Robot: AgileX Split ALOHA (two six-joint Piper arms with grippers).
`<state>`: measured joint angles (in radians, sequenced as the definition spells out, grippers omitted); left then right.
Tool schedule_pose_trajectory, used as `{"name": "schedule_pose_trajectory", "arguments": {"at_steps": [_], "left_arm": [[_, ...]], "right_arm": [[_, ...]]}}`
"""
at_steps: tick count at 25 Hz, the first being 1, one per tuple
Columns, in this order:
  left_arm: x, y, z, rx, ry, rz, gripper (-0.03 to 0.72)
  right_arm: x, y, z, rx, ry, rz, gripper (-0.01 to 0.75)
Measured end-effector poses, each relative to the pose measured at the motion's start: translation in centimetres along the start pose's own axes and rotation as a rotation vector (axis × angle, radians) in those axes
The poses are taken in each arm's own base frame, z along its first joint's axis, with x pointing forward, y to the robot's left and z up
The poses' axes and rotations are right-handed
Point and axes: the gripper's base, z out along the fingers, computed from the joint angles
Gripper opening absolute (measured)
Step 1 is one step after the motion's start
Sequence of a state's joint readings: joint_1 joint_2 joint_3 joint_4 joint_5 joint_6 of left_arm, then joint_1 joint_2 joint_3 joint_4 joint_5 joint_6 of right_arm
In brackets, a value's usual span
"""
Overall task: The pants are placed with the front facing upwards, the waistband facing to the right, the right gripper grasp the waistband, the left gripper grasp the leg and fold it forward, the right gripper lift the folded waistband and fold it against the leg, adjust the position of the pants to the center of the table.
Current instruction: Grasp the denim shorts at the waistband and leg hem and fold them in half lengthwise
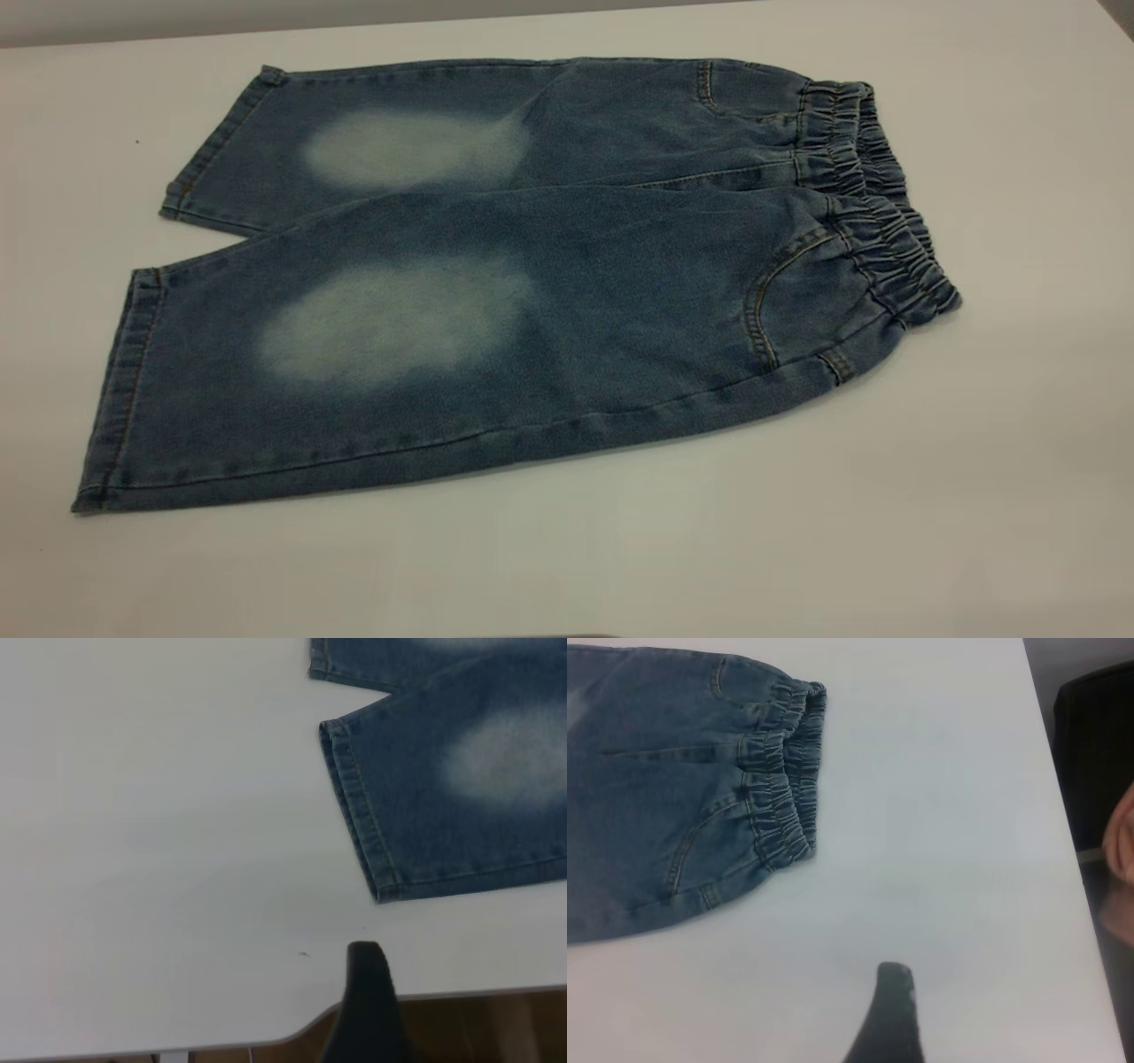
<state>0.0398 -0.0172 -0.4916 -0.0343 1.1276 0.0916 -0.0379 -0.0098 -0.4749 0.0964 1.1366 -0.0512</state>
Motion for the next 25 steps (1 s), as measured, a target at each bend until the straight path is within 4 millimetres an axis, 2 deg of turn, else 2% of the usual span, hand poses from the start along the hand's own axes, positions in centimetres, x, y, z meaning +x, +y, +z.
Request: {"name": "schedule_pose_trajectory", "arguments": {"at_steps": [18, 21, 25], "left_arm": [[-0.1, 0.0, -0.1, 0.000, -0.004, -0.002, 0.496], [-1.6, 0.1, -0.6, -0.005, -0.059, -0.013, 0.496], [-5.6, 0.5, 0.3, -0.004, -0.024, -0.023, 0.496]], "right_arm": [[0.0, 0.0, 0.0, -0.003, -0.001, 0.015, 0.568], [-0.7, 0.0, -0.4, -0.020, -0.043, 0.054, 0.568], [-3.5, 0.0, -0.5, -0.024, -0.108, 0.099, 0.568]]}}
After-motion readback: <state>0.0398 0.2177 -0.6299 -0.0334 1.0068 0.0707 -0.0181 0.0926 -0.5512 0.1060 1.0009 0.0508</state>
